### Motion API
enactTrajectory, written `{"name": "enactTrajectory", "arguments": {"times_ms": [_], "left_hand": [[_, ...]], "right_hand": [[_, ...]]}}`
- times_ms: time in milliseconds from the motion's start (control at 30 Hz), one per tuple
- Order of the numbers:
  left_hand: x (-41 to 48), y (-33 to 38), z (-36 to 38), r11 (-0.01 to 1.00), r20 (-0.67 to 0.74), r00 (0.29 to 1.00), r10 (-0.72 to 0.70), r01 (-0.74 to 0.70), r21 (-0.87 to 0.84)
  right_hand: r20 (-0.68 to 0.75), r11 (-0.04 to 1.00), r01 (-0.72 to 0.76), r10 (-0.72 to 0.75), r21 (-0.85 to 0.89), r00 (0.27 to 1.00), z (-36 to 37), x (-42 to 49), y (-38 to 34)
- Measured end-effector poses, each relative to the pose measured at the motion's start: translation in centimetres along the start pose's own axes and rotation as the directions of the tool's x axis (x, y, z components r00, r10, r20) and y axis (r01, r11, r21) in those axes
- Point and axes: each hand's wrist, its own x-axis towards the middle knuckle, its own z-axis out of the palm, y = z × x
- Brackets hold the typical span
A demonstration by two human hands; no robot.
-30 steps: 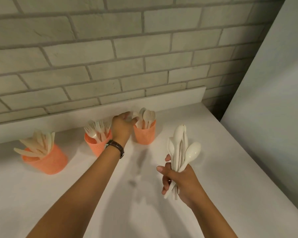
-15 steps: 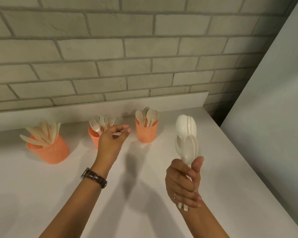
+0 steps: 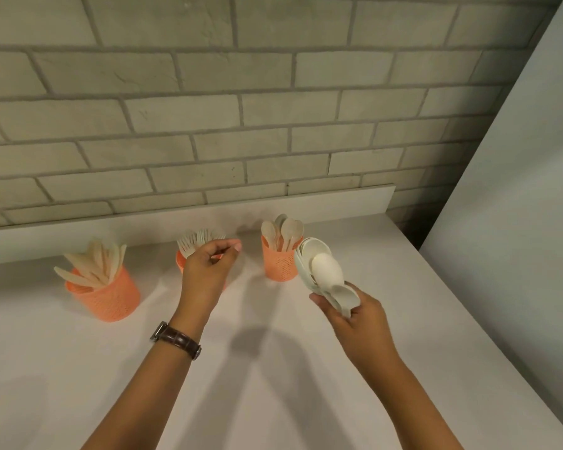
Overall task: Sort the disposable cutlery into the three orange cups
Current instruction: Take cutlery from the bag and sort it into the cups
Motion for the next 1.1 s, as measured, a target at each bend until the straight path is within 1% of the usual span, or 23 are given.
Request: {"name": "enactTrajectory", "arguments": {"times_ms": [67, 133, 200, 300, 367, 433, 500, 633, 700, 767, 800, 833, 867, 933, 1000, 1033, 1067, 1100], "left_hand": [[-0.1, 0.1, 0.1, 1.0, 0.003, 1.0, 0.001, -0.001, -0.004], [-0.1, 0.1, 0.2, 1.0, 0.005, 1.0, 0.0, 0.0, -0.003], [-0.2, 0.1, 0.2, 1.0, 0.015, 1.0, 0.002, -0.002, -0.007], [-0.3, -0.1, 0.2, 1.0, 0.023, 1.0, 0.007, -0.007, -0.008], [-0.4, -0.1, 0.3, 1.0, 0.019, 1.0, 0.006, -0.006, -0.004], [-0.4, -0.1, 0.3, 1.0, 0.016, 1.0, 0.002, -0.002, -0.001], [-0.4, -0.1, 0.4, 1.0, 0.01, 1.0, 0.001, -0.001, 0.004], [-0.3, -0.1, 0.6, 1.0, -0.002, 1.0, -0.006, 0.006, 0.019], [-0.3, -0.2, 0.6, 1.0, -0.001, 1.0, -0.01, 0.01, 0.019], [-0.2, -0.3, 0.6, 1.0, 0.001, 1.0, -0.01, 0.01, 0.021], [-0.2, -0.3, 0.6, 1.0, -0.001, 1.0, -0.013, 0.013, 0.02], [-0.2, -0.4, 0.6, 1.0, -0.003, 1.0, -0.016, 0.016, 0.018], [-0.3, -0.4, 0.6, 1.0, -0.002, 1.0, -0.017, 0.018, 0.017], [-0.3, -0.4, 0.8, 1.0, 0.005, 1.0, -0.021, 0.021, 0.017], [-0.5, -0.3, 0.9, 1.0, 0.011, 1.0, -0.023, 0.022, 0.013], [-0.5, -0.2, 1.0, 1.0, 0.011, 1.0, -0.024, 0.024, 0.018], [-0.6, -0.1, 1.1, 0.999, 0.013, 1.0, -0.025, 0.025, 0.021], [-0.6, -0.1, 1.2, 0.999, 0.015, 1.0, -0.025, 0.025, 0.021]], "right_hand": [[-0.081, 0.97, 0.145, -0.163, -0.196, 0.983, -0.5, 0.2, 0.5], [-0.122, 0.886, 0.262, -0.33, -0.383, 0.936, -1.1, 0.6, 0.7], [-0.121, 0.762, 0.353, -0.487, -0.542, 0.865, -1.4, 0.9, 0.9], [-0.143, 0.625, 0.418, -0.65, -0.659, 0.747, -1.6, 1.3, 1.5], [-0.162, 0.568, 0.422, -0.71, -0.707, 0.685, -1.7, 1.4, 1.5], [-0.132, 0.514, 0.428, -0.74, -0.743, 0.659, -1.8, 1.7, 1.3], [-0.118, 0.492, 0.454, -0.764, -0.743, 0.635, -1.9, 1.8, 1.0], [-0.142, 0.441, 0.498, -0.837, -0.747, 0.528, -2.1, 2.2, 0.4], [-0.135, 0.41, 0.494, -0.855, -0.767, 0.5, -2.2, 2.4, 0.4], [-0.128, 0.393, 0.483, -0.86, -0.782, 0.493, -2.4, 2.5, 0.3], [-0.124, 0.393, 0.472, -0.855, -0.789, 0.504, -2.4, 2.6, 0.2], [-0.12, 0.405, 0.452, -0.835, -0.794, 0.537, -2.4, 2.7, 0.2], [-0.114, 0.434, 0.425, -0.794, -0.794, 0.597, -2.2, 2.9, 0.3], [-0.1, 0.528, 0.354, -0.651, -0.772, 0.752, -1.7, 2.9, 0.5], [-0.111, 0.67, 0.249, -0.446, -0.699, 0.888, -0.9, 2.7, 0.6], [-0.121, 0.757, 0.176, -0.319, -0.63, 0.94, -0.6, 2.7, 0.5], [-0.115, 0.85, 0.088, -0.172, -0.519, 0.978, -0.3, 2.8, 0.4], [-0.094, 0.929, -0.001, -0.036, -0.37, 0.995, 0.0, 2.8, 0.3]]}}
